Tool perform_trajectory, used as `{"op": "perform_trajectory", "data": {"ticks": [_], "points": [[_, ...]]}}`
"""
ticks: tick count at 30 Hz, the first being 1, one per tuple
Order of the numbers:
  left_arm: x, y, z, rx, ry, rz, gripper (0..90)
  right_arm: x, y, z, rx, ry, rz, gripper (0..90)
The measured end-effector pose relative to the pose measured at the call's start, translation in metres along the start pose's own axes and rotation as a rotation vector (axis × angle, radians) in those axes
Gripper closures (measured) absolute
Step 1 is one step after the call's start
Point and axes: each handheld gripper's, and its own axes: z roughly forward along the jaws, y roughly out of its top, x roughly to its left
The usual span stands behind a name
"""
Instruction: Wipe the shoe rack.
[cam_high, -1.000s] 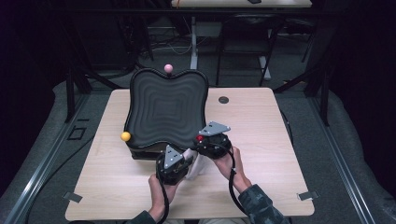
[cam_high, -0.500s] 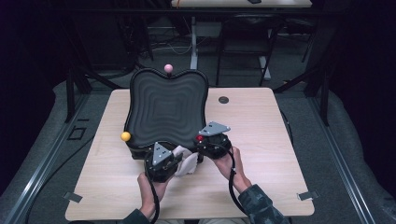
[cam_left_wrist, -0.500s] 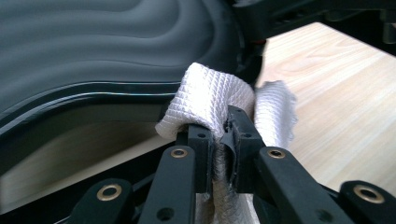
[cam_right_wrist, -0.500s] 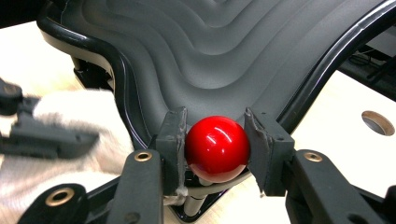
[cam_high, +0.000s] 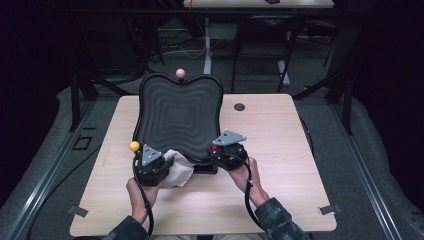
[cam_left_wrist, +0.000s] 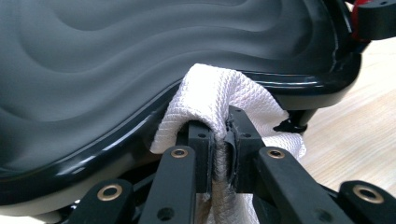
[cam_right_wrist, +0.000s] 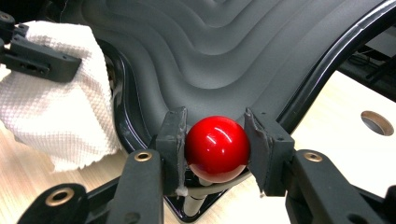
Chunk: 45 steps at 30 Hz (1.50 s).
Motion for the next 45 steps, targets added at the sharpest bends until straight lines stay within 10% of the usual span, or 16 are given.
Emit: {"op": "perform_trajectory", "data": {"ticks": [27, 45], "points": [[0.084, -0.013, -0.051, 0.112, 0.134, -0.034, 81.9, 0.000, 0.000, 0.000, 0.000, 0.002, -0.003, 59.8], [0.112, -0.035, 0.006, 0.315, 0.082, -0.083, 81.5, -0.007, -0.001, -0.001, 0.000, 0.015, -0.005, 59.8]]}}
